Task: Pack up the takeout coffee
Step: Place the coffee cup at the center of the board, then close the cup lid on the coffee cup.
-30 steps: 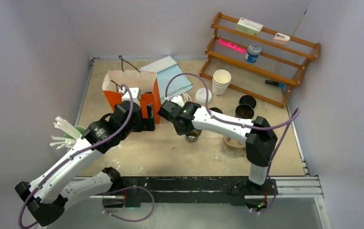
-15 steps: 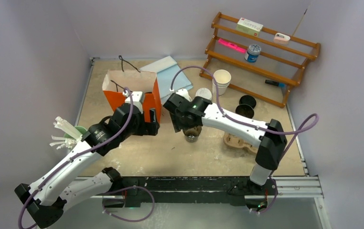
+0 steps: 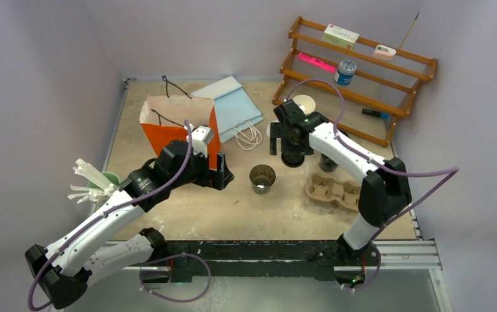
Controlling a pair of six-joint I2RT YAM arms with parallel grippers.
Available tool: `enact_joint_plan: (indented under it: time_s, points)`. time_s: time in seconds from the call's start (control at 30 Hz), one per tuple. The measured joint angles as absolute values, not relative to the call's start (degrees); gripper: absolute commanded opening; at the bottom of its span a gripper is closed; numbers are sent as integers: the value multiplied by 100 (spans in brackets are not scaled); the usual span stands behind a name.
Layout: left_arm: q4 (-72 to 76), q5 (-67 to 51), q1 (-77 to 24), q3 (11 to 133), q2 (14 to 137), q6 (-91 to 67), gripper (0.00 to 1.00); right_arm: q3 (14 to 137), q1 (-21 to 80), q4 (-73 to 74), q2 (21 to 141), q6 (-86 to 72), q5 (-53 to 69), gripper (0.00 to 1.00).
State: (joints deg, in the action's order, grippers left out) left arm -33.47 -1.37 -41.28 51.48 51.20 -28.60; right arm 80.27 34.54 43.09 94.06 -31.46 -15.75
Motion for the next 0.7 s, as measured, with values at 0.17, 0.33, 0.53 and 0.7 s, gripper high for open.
enact_joint_plan:
  time_s: [0.17,0.33,0.53,0.7]
  points:
    - [-3332,-137,-4128,5153,5116,-2744,100,7787,2980,3927,9760,-2877,-1347,99]
    - [-3350,-137,-4128,5159,5076,-2718,100,7738,2707,3492,9996,-2746,-1232,97]
    - [-3411,-134,-4128,5317,5078,-2602,100,7581,2545,3022,10175,-2718,-1223,93]
    - [-3420,-130,-4128,5378,5076,-2486,100,7537,2532,2829,10407,-2707,-1162,92]
